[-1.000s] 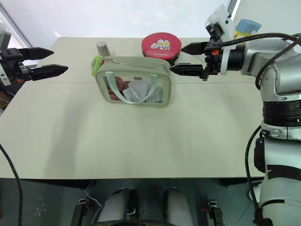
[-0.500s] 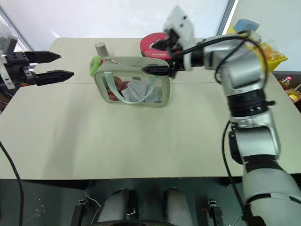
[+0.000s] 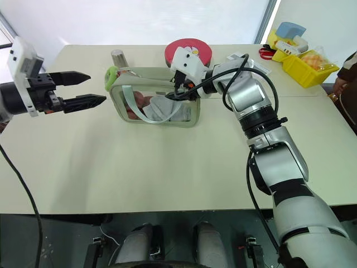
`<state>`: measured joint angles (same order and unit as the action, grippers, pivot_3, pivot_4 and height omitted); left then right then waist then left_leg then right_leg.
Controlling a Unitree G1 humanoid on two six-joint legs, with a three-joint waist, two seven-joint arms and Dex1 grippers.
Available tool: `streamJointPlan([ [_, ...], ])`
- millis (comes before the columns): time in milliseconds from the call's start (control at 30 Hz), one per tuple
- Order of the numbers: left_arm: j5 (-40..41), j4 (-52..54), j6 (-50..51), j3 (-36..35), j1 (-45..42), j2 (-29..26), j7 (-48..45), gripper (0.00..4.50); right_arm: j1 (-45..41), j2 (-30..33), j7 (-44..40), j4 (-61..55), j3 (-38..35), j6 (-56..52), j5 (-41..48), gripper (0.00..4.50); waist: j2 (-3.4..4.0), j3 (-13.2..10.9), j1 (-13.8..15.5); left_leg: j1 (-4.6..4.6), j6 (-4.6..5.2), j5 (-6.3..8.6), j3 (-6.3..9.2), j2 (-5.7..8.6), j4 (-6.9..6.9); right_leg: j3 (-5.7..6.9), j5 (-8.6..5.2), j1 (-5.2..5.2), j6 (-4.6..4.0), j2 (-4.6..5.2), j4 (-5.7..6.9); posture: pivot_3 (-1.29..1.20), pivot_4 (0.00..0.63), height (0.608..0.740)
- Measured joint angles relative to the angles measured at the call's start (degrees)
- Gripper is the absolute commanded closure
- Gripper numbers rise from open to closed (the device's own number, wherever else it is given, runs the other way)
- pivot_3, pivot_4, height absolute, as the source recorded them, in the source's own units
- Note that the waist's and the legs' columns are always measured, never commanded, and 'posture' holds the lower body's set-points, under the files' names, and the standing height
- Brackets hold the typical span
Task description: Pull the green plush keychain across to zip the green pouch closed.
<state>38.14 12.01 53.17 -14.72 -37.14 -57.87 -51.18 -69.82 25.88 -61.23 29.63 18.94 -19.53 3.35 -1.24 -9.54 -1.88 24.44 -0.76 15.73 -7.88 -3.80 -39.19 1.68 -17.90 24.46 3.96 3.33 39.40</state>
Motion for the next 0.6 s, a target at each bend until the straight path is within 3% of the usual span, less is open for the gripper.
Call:
streamJointPlan([
  [33, 0.00, 0.02, 0.00, 0.00, 0.00, 0.13, 0.67, 0.00, 0.00, -0.01, -0.07, 0.15, 0.00, 0.48, -0.36, 4.38, 0.00, 0.00, -0.10, 0.00, 0.00, 0.00, 0.00, 0.01, 0.00, 0.00, 0.00, 0.00, 0.00, 0.01, 0.00, 0.00, 0.150, 0.740],
  [200, 0.02, 0.03, -0.11, 0.03, -1.17, 0.50, 1.61, 0.00, -0.06, -0.30, -0.36, 1.64, -0.39, 3.17, -1.04, 4.38, 0.00, 0.00, -0.28, 0.01, 0.00, 0.00, 0.00, 0.02, 0.00, 0.00, 0.00, 0.00, 0.00, 0.01, 0.00, 0.00, 0.150, 0.740],
  [367, -0.41, -1.43, -0.84, 0.04, -1.54, -1.11, 0.79, 0.00, -0.11, 2.17, -5.92, 0.23, -2.33, 4.78, 0.35, 4.38, 0.02, -0.03, -0.38, 0.02, 0.00, 0.00, 0.00, 0.02, 0.01, 0.00, 0.00, 0.01, 0.00, 0.01, -0.02, 0.00, 0.150, 0.740],
  [500, -0.64, -2.47, -1.13, -0.04, -1.46, -2.19, 0.50, 0.00, 0.81, 7.11, -12.29, -6.39, -3.96, 2.25, 2.67, 4.38, 0.02, -0.03, -0.35, 0.02, 0.00, 0.00, 0.00, 0.02, 0.01, 0.00, 0.00, 0.00, 0.00, 0.02, -0.03, 0.00, 0.150, 0.740],
  [600, -0.63, -1.62, -1.34, -0.14, 0.87, -2.15, 0.59, 0.00, 6.50, 9.19, -14.25, -14.98, -4.67, -2.97, 5.00, 4.38, 0.01, -0.02, -0.33, -0.03, 0.00, 0.00, 0.03, 0.01, 0.01, 0.01, 0.00, -0.05, 0.00, 0.04, 0.01, 0.00, 0.150, 0.740],
])
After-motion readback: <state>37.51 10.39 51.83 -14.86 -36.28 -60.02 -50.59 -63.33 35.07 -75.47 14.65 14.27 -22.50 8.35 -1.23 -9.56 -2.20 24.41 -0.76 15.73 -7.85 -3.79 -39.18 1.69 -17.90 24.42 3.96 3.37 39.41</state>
